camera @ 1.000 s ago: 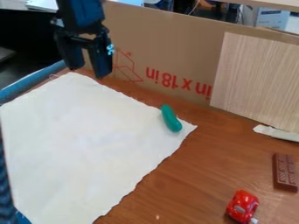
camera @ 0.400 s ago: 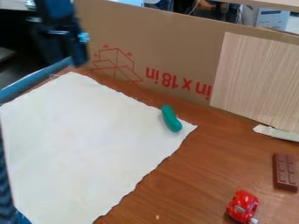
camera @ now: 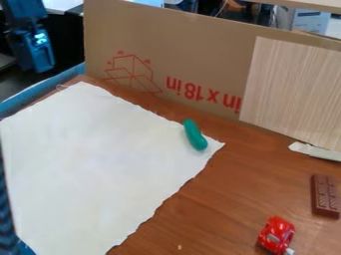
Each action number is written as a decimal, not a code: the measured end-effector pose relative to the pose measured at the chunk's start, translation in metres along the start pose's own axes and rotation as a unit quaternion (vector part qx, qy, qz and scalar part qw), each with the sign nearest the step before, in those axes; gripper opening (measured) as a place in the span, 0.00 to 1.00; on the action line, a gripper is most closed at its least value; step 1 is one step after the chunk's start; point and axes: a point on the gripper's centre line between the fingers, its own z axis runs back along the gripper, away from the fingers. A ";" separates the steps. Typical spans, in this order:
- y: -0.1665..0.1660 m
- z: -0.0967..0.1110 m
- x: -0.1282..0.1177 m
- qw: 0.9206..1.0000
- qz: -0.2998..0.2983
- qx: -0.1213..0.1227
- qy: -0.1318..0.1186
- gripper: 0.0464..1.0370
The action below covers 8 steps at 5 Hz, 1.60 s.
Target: Fold the white cloth with a green object on it from bottom left to top right
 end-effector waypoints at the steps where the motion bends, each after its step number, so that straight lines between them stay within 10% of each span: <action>1: 0.027 -0.002 -0.014 1.000 0.002 0.004 -0.003 0.96; 5: 0.090 -0.025 -0.117 0.980 0.160 0.103 -0.052 0.96; 8: 0.129 -0.090 -0.129 0.953 0.267 0.105 -0.094 0.96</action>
